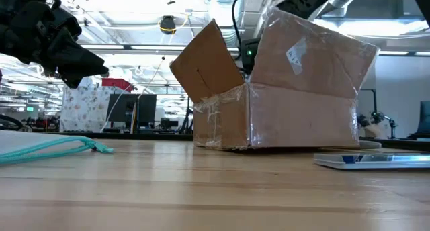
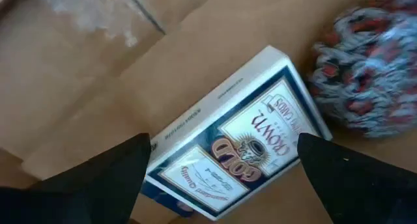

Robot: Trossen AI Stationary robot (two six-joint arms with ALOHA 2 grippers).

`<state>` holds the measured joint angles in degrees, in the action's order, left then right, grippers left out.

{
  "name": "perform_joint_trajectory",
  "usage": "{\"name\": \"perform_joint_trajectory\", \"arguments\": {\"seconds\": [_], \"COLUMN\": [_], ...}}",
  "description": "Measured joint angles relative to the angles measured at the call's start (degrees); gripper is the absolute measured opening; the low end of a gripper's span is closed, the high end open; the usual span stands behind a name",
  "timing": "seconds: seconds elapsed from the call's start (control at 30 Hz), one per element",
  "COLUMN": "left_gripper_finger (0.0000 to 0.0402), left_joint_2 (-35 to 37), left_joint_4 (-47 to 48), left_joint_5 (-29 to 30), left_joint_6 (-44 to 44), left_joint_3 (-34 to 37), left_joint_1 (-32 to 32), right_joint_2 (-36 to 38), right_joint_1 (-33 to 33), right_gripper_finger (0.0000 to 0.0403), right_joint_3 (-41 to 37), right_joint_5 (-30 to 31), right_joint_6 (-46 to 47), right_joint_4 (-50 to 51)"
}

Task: Unpack boxes
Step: Remove the white deck of cards from the cardboard box

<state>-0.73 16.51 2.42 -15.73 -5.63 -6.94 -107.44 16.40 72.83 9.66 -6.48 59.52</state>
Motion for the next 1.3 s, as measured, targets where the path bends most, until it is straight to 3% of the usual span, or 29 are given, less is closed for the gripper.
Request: {"name": "perform_joint_trajectory", "arguments": {"seconds": [0.53, 0.83, 1.0, 1.3], "left_gripper_finger": [0.0109, 0.0109, 0.0109, 0.0109], "left_joint_2": [0.00, -0.02, 0.00, -0.01], "left_joint_4": [-0.04, -0.07, -0.07, 0.03], "left_joint_5": [-0.02, -0.04, -0.07, -0.16], "left_joint_6": [-1.03, -1.05, -1.33, -1.88], "left_joint_3": [0.02, 0.02, 0.02, 0.02], "left_joint_1": [0.00, 0.00, 0.02, 0.02], "right_joint_2": [0.04, -0.02, -0.02, -0.02], "right_joint_1": [-3.43, -2.56, -0.93, -0.50], "right_gripper_finger": [0.0379, 0.0379, 0.0379, 0.0379], "right_joint_3": [0.86, 8.84, 7.17, 1.26], "right_joint_5": [-10.48, -8.51, -8.23, -12.16], "right_joint_6": [4.95, 13.55, 15.54, 18.46], "right_joint_4": [-11.30, -1.27, 2.70, -5.55]}}
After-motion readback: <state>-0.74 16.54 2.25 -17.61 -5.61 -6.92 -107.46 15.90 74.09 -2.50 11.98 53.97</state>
